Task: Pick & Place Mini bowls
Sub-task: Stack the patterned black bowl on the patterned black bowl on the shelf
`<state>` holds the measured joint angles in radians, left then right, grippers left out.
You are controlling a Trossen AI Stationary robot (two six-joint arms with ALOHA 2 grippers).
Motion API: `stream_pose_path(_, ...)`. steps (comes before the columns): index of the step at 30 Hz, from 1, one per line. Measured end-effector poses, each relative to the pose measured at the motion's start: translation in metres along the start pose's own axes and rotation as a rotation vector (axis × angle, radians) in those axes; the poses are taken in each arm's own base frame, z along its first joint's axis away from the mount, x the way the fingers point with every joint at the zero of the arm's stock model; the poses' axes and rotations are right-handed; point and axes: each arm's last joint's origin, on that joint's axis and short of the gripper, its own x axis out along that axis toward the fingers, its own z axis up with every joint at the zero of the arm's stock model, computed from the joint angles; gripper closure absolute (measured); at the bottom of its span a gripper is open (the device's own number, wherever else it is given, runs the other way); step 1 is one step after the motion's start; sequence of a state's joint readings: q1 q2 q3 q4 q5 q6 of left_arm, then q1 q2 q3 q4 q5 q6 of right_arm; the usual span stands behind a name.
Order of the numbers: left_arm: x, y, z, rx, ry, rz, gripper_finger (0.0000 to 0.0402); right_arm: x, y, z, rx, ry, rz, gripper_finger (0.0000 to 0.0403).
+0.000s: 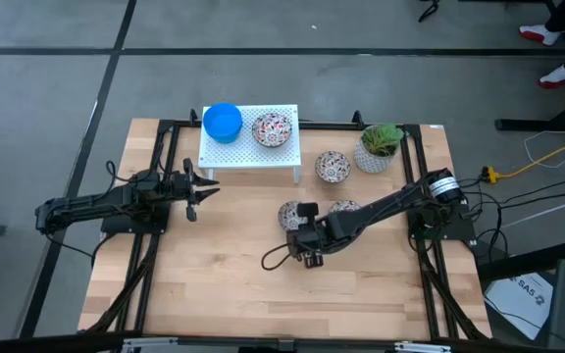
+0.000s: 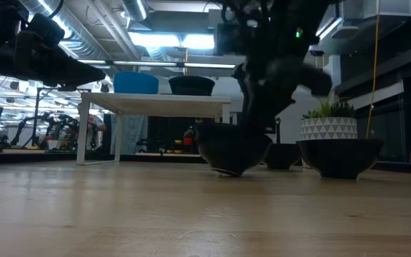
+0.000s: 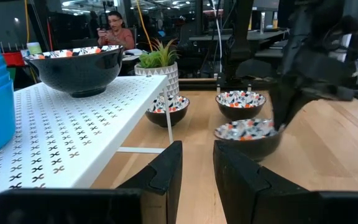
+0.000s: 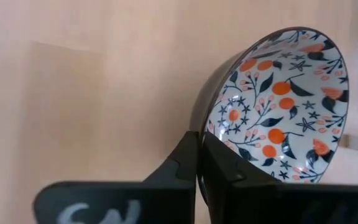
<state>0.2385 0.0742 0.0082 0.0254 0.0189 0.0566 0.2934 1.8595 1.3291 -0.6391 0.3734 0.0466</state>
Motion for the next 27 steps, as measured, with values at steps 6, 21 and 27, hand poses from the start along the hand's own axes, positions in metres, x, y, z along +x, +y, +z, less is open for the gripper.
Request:
stream_pose_path(6, 0.000, 0.000, 0.000, 0.001, 0.000, 0.000, 0.0315, -0.019, -0.001, 0.019, 0.013, -0.038, 0.091, 0.0394)
stream_pose_path(21, 0.000, 0.000, 0.000, 0.000, 0.000, 0.000, 0.0315, -0.043, -0.008, 0.038, 0.016, -0.073, 0.124, 0.0395)
stream_pose_path(27, 0.000, 0.000, 0.000, 0.000, 0.000, 0.000, 0.0315, -0.052, -0.011, 0.046, 0.027, -0.108, 0.126, 0.0395)
